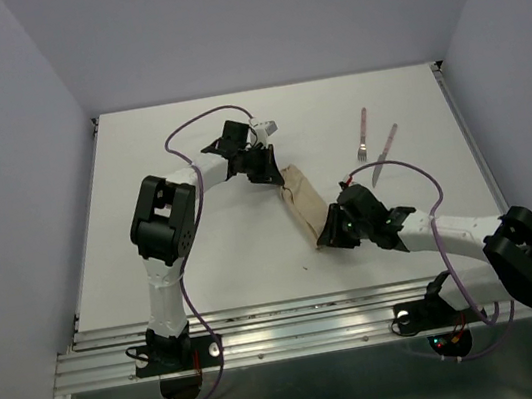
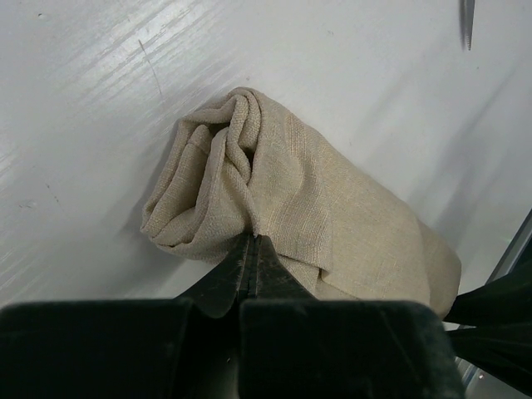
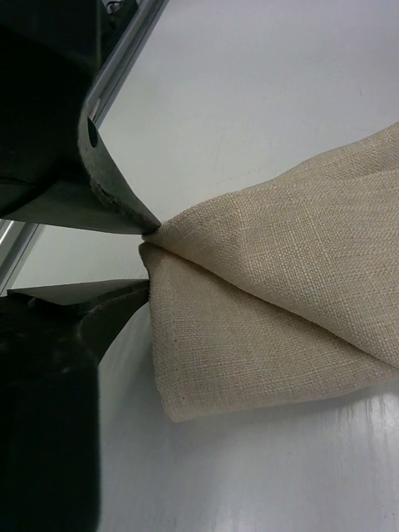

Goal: Fold the napkin into a case and place the utensils inside
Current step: Smooth out the smaller rectangle-folded napkin at the center of the board.

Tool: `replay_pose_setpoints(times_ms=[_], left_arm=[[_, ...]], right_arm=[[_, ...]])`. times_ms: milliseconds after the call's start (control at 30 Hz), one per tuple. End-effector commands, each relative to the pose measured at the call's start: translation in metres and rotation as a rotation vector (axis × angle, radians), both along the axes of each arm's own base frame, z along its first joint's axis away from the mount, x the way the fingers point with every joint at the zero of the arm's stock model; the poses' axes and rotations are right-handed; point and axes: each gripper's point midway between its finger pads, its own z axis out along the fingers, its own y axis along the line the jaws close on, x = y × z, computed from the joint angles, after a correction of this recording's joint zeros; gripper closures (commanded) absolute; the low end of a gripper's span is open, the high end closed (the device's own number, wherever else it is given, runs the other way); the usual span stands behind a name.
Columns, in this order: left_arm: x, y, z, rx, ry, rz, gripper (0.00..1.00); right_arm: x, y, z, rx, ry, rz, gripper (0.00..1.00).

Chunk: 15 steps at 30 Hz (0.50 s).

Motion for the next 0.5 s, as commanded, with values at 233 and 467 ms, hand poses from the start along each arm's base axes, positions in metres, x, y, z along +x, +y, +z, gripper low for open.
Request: replay_pose_setpoints(times_ms=[233, 467], left_arm=[[0.002, -0.002, 0.018, -0.034, -0.043, -0.019, 1.00], [0.004, -0.002, 0.020, -0.035, -0.051, -0.018, 1.00]], right_arm=[[0.019, 0.002, 0.018, 0.000, -0.075, -0.052, 0.99], [0.020, -0.011, 0.022, -0.058, -0.097, -0.073, 0.99]])
